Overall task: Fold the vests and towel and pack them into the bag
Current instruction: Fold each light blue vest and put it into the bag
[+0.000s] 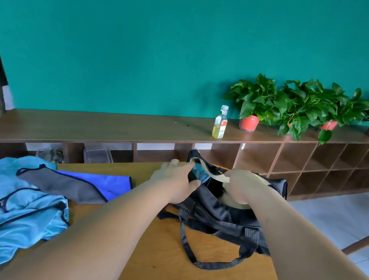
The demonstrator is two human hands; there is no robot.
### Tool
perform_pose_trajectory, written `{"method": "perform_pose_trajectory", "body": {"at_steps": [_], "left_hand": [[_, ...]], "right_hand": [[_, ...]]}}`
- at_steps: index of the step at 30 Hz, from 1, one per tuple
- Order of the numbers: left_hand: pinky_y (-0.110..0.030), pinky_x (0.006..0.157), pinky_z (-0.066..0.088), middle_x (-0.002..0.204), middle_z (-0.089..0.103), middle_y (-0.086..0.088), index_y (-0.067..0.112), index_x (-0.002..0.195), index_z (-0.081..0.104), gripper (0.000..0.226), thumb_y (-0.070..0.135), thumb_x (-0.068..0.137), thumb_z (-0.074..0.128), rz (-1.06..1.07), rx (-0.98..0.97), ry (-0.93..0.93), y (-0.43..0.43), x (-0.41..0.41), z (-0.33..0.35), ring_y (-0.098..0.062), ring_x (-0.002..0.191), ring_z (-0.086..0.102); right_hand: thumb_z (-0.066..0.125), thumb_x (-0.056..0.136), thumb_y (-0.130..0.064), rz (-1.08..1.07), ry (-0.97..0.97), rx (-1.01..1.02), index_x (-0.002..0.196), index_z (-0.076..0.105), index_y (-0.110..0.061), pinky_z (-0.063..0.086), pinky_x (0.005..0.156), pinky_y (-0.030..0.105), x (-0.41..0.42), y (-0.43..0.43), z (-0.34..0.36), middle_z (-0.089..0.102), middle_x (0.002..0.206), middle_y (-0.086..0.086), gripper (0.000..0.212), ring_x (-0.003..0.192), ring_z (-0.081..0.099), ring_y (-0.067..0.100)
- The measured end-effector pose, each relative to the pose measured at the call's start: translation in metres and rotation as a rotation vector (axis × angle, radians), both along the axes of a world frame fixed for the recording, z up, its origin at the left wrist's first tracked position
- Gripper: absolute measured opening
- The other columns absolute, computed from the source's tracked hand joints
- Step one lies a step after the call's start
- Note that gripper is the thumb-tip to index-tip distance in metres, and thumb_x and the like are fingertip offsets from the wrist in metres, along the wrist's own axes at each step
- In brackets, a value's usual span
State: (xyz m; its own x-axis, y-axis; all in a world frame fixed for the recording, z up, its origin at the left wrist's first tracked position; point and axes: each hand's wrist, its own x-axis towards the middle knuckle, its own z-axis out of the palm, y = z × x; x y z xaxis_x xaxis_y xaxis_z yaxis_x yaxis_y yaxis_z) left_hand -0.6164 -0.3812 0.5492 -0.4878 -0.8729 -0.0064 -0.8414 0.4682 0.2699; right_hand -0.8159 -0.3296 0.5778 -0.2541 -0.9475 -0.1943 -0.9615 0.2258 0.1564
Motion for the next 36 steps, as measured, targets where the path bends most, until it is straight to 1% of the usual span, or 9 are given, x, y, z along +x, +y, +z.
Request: {"method": "perform_pose_trajectory", "body": {"at_steps": [5, 9, 12, 19, 23, 26, 30, 33, 36], "left_hand": [[-0.055, 0.115, 0.04, 0.167, 0.027, -0.01, 0.039, 0.165, 0.017, 0.068, 0.06, 0.105, 0.041, 0.042, -0.008, -0.048, 0.033, 0.054, -0.011, -0.04, 0.15, 0.03], [-0.055, 0.111, 0.041, 0.165, 0.028, -0.012, 0.036, 0.165, 0.018, 0.068, 0.059, 0.105, 0.042, 0.112, 0.013, -0.096, 0.052, 0.099, -0.026, -0.04, 0.148, 0.031], [-0.055, 0.112, 0.039, 0.168, 0.023, -0.012, 0.034, 0.165, 0.019, 0.069, 0.059, 0.105, 0.042, 0.185, 0.018, -0.13, 0.064, 0.141, -0.04, -0.04, 0.15, 0.029], [-0.052, 0.113, 0.039, 0.163, 0.032, -0.012, 0.037, 0.161, 0.027, 0.068, 0.059, 0.101, 0.05, 0.377, -0.001, -0.125, 0.086, 0.237, -0.083, -0.038, 0.146, 0.034], [-0.059, 0.126, 0.015, 0.171, 0.017, -0.012, 0.036, 0.163, 0.023, 0.068, 0.053, 0.102, 0.049, 0.518, -0.052, -0.185, 0.096, 0.278, -0.108, -0.04, 0.157, 0.013], [-0.07, 0.124, 0.002, 0.174, -0.002, -0.017, 0.031, 0.166, 0.008, 0.073, 0.042, 0.104, 0.046, 0.723, -0.019, -0.247, 0.105, 0.315, -0.128, -0.046, 0.158, -0.006], [-0.061, 0.124, 0.022, 0.166, 0.03, -0.015, 0.019, 0.167, 0.005, 0.075, 0.048, 0.107, 0.041, 0.836, -0.004, -0.177, 0.122, 0.353, -0.16, -0.04, 0.151, 0.031], [-0.046, 0.116, 0.037, 0.15, 0.047, -0.005, 0.017, 0.163, 0.025, 0.067, 0.046, 0.106, 0.045, 0.756, -0.133, -0.134, 0.131, 0.357, -0.186, -0.031, 0.138, 0.044], [-0.043, 0.107, 0.043, 0.131, 0.054, -0.001, 0.02, 0.149, 0.048, 0.053, 0.045, 0.102, 0.054, 0.614, -0.252, -0.081, 0.134, 0.337, -0.203, -0.027, 0.124, 0.051]], "right_hand": [[0.047, 0.109, -0.023, 0.143, -0.023, -0.041, 0.149, 0.054, -0.013, 0.053, 0.104, 0.04, 0.069, 0.003, 0.005, 0.063, 0.139, 0.012, 0.042, 0.121, 0.063, 0.032], [0.048, 0.108, -0.024, 0.242, -0.061, -0.136, 0.147, 0.053, -0.016, 0.055, 0.093, 0.043, 0.117, 0.008, -0.013, 0.06, 0.137, 0.014, 0.04, 0.12, 0.06, 0.034], [0.052, 0.104, -0.025, 0.253, -0.094, -0.238, 0.146, 0.052, -0.023, 0.051, 0.101, 0.048, 0.161, 0.008, -0.03, 0.048, 0.147, 0.011, 0.043, 0.135, 0.047, 0.034], [0.052, 0.105, -0.022, 0.456, -0.187, -0.069, 0.158, 0.036, -0.03, 0.047, 0.11, 0.05, 0.267, 0.009, -0.084, 0.032, 0.163, 0.003, 0.056, 0.152, 0.027, 0.026], [0.047, 0.109, -0.035, 0.541, -0.316, -0.027, 0.164, 0.022, -0.038, 0.04, 0.117, 0.048, 0.307, 0.02, -0.115, 0.015, 0.174, 0.0, 0.061, 0.158, 0.018, 0.026], [0.045, 0.109, -0.048, 0.565, -0.371, 0.031, 0.166, 0.011, -0.04, 0.028, 0.125, 0.052, 0.327, 0.028, -0.149, 0.006, 0.176, 0.001, 0.068, 0.162, 0.008, 0.028], [0.027, 0.107, -0.065, 0.525, -0.339, 0.024, 0.166, -0.006, -0.039, 0.017, 0.129, 0.05, 0.327, 0.041, -0.2, -0.01, 0.176, -0.001, 0.073, 0.162, -0.004, 0.024], [0.016, 0.105, -0.068, 0.499, -0.328, -0.11, 0.166, -0.006, -0.037, 0.005, 0.132, 0.042, 0.323, 0.051, -0.233, -0.011, 0.176, -0.003, 0.072, 0.162, -0.009, 0.019], [0.027, 0.104, -0.068, 0.457, -0.419, -0.255, 0.166, -0.01, -0.038, 0.013, 0.131, 0.038, 0.323, 0.053, -0.238, -0.002, 0.176, -0.007, 0.078, 0.161, 0.006, 0.017]]}}
